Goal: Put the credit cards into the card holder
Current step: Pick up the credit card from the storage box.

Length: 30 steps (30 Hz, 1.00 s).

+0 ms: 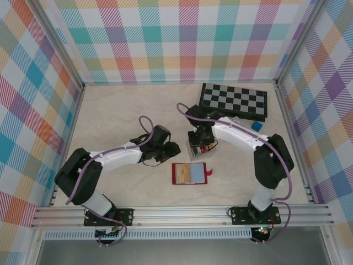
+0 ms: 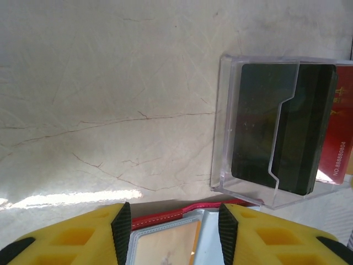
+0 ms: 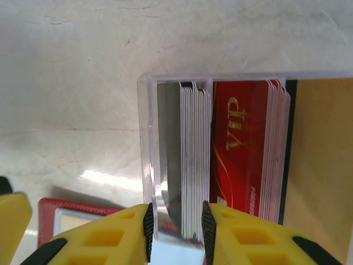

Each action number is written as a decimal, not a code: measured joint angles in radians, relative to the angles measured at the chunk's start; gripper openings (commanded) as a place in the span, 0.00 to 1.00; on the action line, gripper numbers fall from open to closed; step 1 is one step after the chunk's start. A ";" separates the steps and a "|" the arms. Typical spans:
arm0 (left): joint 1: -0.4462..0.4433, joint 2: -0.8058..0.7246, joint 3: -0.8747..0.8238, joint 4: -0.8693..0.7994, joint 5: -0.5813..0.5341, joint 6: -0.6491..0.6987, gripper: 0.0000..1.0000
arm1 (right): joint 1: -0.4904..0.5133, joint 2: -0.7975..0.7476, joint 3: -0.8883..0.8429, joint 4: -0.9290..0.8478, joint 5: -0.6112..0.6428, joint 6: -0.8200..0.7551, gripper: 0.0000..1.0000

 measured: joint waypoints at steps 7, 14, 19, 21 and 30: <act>0.026 -0.040 -0.032 0.006 -0.033 -0.023 0.48 | 0.051 0.102 0.064 -0.043 0.137 -0.019 0.35; 0.052 -0.103 -0.072 0.006 -0.048 -0.026 0.49 | 0.077 0.152 0.085 -0.069 0.247 -0.019 0.35; 0.055 -0.108 -0.073 0.006 -0.051 -0.026 0.48 | 0.092 0.153 0.090 -0.078 0.307 -0.024 0.33; 0.055 -0.108 -0.073 0.006 -0.051 -0.026 0.48 | 0.094 0.153 0.090 -0.082 0.322 -0.027 0.31; 0.057 -0.108 -0.073 0.006 -0.051 -0.026 0.48 | 0.094 0.153 0.090 -0.092 0.350 -0.037 0.19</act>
